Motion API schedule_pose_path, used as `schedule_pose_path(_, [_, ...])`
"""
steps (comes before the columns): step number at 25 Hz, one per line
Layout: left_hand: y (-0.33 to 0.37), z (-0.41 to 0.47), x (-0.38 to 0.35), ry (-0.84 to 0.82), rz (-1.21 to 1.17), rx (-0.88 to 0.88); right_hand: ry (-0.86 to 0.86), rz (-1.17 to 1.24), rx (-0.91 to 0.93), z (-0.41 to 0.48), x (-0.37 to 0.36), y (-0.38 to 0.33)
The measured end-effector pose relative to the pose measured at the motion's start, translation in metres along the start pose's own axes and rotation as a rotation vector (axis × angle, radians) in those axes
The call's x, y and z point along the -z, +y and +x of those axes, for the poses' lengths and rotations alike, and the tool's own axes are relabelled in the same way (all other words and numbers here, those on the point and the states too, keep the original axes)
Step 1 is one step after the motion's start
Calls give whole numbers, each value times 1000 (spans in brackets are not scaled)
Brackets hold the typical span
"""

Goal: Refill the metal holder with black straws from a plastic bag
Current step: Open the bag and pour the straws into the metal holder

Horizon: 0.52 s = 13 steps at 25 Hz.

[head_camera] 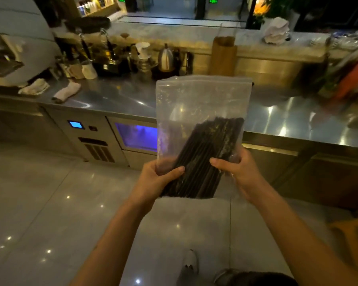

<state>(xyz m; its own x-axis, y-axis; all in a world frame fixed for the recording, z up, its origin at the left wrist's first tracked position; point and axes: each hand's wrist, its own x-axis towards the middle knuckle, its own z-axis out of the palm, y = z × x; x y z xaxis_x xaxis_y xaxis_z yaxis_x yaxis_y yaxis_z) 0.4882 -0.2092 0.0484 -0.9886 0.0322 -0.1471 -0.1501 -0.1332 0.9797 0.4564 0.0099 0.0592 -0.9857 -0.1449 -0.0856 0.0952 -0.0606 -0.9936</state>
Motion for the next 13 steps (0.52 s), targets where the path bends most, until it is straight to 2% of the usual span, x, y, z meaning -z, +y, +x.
schedule_pose_path(9, [22, 188, -48, -74, 91, 6, 170, 37, -16, 158, 70, -11])
schedule_pose_path(13, [26, 278, -60, -144, 106, -5, 291, -94, 4, 230, 94, -15])
